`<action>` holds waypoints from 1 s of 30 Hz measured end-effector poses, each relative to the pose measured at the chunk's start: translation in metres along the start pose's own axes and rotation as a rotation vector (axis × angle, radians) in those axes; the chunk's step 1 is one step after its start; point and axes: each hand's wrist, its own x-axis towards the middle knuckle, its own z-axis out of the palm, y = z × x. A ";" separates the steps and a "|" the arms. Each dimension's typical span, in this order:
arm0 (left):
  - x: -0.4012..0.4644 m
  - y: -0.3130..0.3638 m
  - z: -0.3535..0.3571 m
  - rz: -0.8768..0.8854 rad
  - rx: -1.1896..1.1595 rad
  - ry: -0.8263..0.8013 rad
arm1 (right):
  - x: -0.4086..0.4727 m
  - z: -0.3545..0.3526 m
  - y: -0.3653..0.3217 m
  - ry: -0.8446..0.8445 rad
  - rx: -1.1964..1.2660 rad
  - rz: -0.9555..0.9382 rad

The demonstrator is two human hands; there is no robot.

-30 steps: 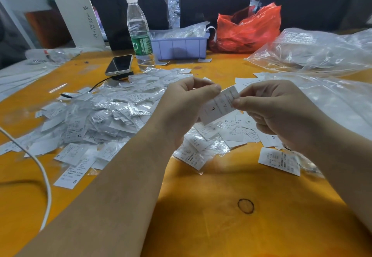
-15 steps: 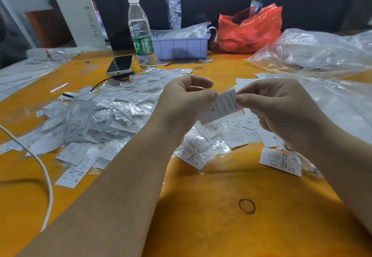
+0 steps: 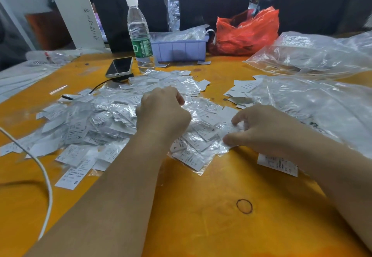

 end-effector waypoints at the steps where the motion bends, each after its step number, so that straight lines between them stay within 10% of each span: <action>1: -0.001 0.001 0.000 0.015 0.003 0.009 | 0.000 0.000 0.000 0.016 -0.007 -0.013; 18: -0.021 0.025 0.005 0.232 -0.492 -0.298 | -0.010 -0.006 -0.009 0.298 0.417 -0.387; 30: -0.013 0.018 0.004 0.161 -0.704 -0.120 | -0.003 -0.011 -0.012 -0.172 1.185 -0.030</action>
